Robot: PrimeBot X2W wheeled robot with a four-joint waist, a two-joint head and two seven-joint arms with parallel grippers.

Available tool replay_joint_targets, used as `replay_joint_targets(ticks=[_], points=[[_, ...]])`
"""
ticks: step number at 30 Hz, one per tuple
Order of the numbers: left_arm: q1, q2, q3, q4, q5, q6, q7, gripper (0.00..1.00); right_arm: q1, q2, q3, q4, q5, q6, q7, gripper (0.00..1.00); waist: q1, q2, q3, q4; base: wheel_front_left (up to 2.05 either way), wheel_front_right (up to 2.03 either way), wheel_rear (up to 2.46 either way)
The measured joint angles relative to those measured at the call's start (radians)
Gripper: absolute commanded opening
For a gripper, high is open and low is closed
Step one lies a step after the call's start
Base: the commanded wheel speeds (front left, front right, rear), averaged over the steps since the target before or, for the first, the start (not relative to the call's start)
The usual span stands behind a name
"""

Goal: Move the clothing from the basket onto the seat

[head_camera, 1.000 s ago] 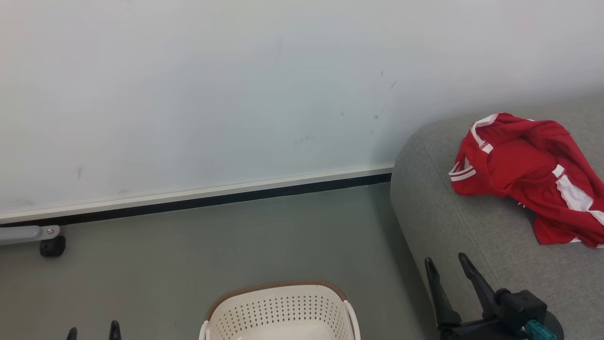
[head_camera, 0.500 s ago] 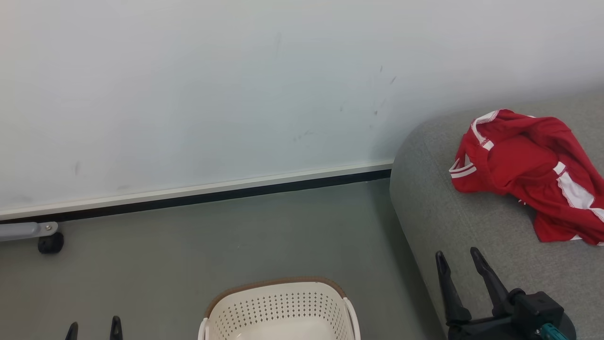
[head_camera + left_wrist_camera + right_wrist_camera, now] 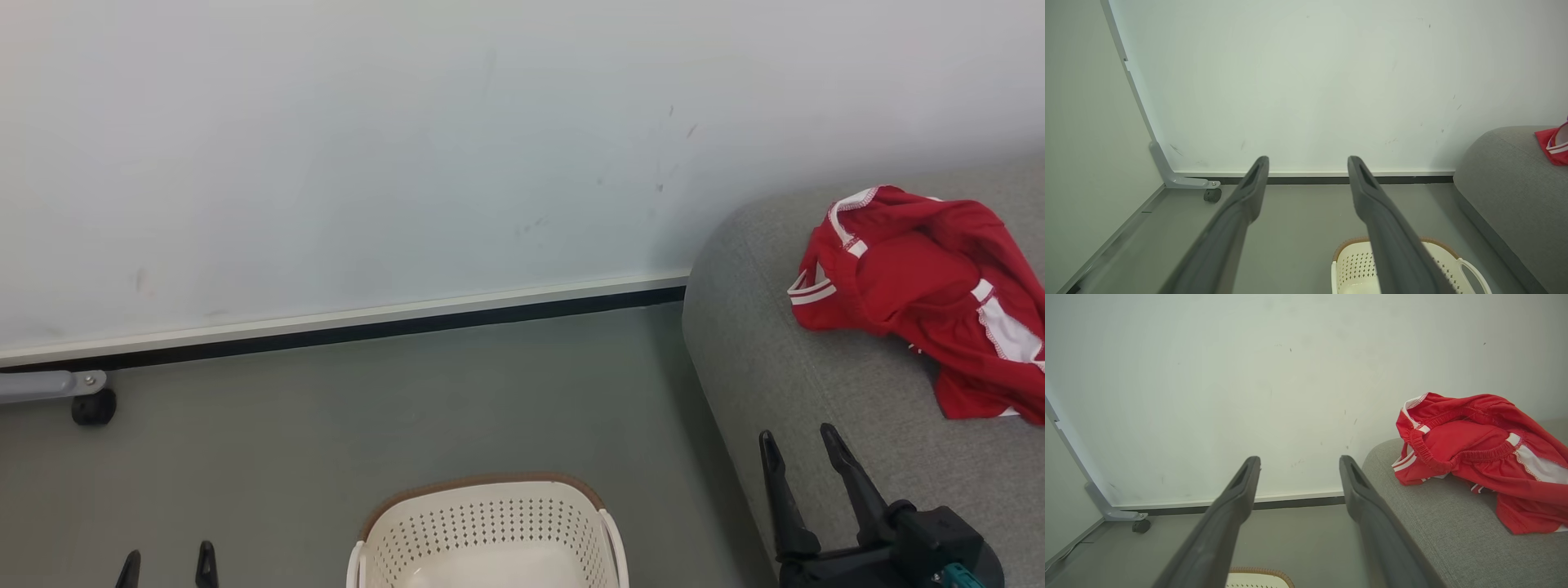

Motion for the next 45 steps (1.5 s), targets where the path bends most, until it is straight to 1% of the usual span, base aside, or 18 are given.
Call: replay_joint_targets(ticks=[5,6,8,11,17,28,34,40,41,45], points=[[-0.002,0.000,-0.003,0.000,0.000,-0.006,0.000,1.00,0.000,0.004,-0.003,-0.006,-0.006,0.000,0.000,1.00,0.0000,0.0000,0.003,0.003,0.00,0.00,0.00],[-0.002,0.000,-0.003,-0.001,0.000,-0.008,0.000,0.00,0.000,0.005,-0.004,-0.007,-0.008,0.000,0.000,0.00,0.0000,0.0000,0.004,0.004,0.00,0.00,0.00],[-0.001,-0.003,-0.006,0.008,0.000,-0.008,0.001,0.00,0.001,0.008,-0.002,0.001,-0.008,0.000,0.001,0.00,0.0000,0.0000,0.005,0.005,0.00,0.00,0.00],[0.002,-0.032,-0.020,0.050,-0.001,-0.008,0.002,0.00,0.028,0.021,0.009,0.046,-0.008,0.000,0.007,0.00,0.0000,0.0000,0.005,0.005,0.00,0.00,0.00],[-0.001,-0.042,-0.016,0.065,-0.035,-0.018,0.020,0.00,0.038,0.029,-0.020,0.052,0.034,0.010,0.024,0.00,0.0000,0.0001,0.008,0.008,0.00,0.00,0.00],[-0.033,-0.058,0.003,0.094,-0.196,-0.043,0.065,0.00,0.033,0.049,-0.074,0.075,0.185,0.037,0.069,0.00,0.0000,0.0001,0.013,0.016,0.00,0.00,0.00],[-0.054,-0.068,0.014,0.112,-0.272,-0.053,0.090,0.00,0.018,0.058,-0.107,0.082,0.260,0.054,0.091,0.00,0.0000,0.0000,0.016,0.020,0.00,0.00,0.00],[-0.084,-0.081,0.020,0.128,-0.344,-0.063,0.112,0.00,0.017,0.067,-0.137,0.100,0.335,0.065,0.113,0.00,0.0000,0.0001,0.018,0.024,0.00,0.00,0.00],[-0.087,-0.083,0.021,0.129,-0.355,-0.071,0.117,0.00,0.017,0.070,-0.143,0.102,0.346,0.068,0.119,0.00,0.0000,0.0001,0.019,0.024,0.00,0.00,0.00],[-0.098,-0.088,0.026,0.145,-0.407,-0.079,0.133,0.00,0.014,0.078,-0.163,0.108,0.399,0.078,0.134,0.00,0.0000,0.0001,0.020,0.027,0.00,0.00,0.00]])
